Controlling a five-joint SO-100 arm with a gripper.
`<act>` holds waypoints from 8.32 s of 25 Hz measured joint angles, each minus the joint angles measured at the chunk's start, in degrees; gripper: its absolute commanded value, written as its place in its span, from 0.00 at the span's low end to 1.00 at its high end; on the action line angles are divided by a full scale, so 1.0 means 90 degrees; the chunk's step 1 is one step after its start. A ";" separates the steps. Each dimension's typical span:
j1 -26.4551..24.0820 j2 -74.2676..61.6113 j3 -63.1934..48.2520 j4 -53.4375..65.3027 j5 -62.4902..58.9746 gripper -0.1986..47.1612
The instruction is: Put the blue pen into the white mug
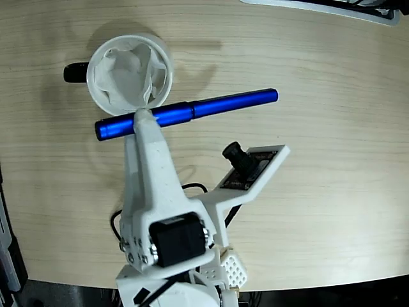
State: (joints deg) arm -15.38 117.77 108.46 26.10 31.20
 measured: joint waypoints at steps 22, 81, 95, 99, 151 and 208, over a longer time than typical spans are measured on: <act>-0.1572 0.0176 0.1768 -0.2754 0.2725 0.00; -0.0605 0.3037 0.4775 -0.3428 -0.2148 0.00; 0.1016 0.5645 0.7070 -0.1230 -0.7559 0.00; 0.1240 0.6289 0.7187 0.0293 -0.7939 0.00; 0.1553 0.7930 0.7197 0.4990 -0.3535 0.00; 0.1660 0.7939 0.7197 0.4990 -0.3447 0.00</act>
State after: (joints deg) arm -0.44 189.23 173.23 71.02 0.18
